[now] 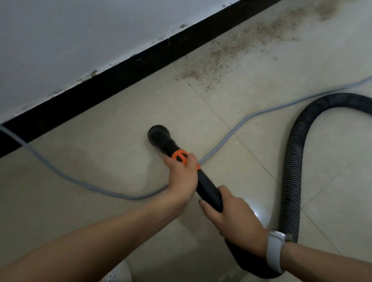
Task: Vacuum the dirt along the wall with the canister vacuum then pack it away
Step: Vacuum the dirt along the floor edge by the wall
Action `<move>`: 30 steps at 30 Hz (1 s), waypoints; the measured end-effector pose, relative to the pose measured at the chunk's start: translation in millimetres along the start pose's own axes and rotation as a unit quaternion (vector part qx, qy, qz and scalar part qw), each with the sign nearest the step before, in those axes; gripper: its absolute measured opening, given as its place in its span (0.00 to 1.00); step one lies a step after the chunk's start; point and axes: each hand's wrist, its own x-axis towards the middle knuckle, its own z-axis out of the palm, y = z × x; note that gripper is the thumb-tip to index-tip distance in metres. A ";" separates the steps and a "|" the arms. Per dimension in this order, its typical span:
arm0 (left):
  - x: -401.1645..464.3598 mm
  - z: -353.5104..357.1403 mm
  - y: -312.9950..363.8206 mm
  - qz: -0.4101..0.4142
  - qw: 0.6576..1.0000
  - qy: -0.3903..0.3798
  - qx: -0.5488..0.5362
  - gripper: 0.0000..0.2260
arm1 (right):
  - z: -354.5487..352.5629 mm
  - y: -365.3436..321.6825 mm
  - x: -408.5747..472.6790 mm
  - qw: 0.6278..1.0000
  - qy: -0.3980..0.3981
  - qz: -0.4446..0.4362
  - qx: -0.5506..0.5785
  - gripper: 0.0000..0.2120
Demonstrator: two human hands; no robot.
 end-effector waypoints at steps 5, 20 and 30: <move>18.0 50.8 33.6 0.001 0.993 -0.109 0.036 0.28 | -28.6 9.6 14.3 0.993 0.082 0.077 0.040 0.16; 31.7 48.5 33.5 0.007 0.998 -0.064 -0.015 0.24 | -42.4 3.8 30.0 0.998 0.028 0.043 0.048 0.16; 103.0 53.2 105.3 -0.024 0.998 -0.056 0.001 0.21 | -74.0 -23.0 127.4 0.998 0.044 -0.011 -0.034 0.16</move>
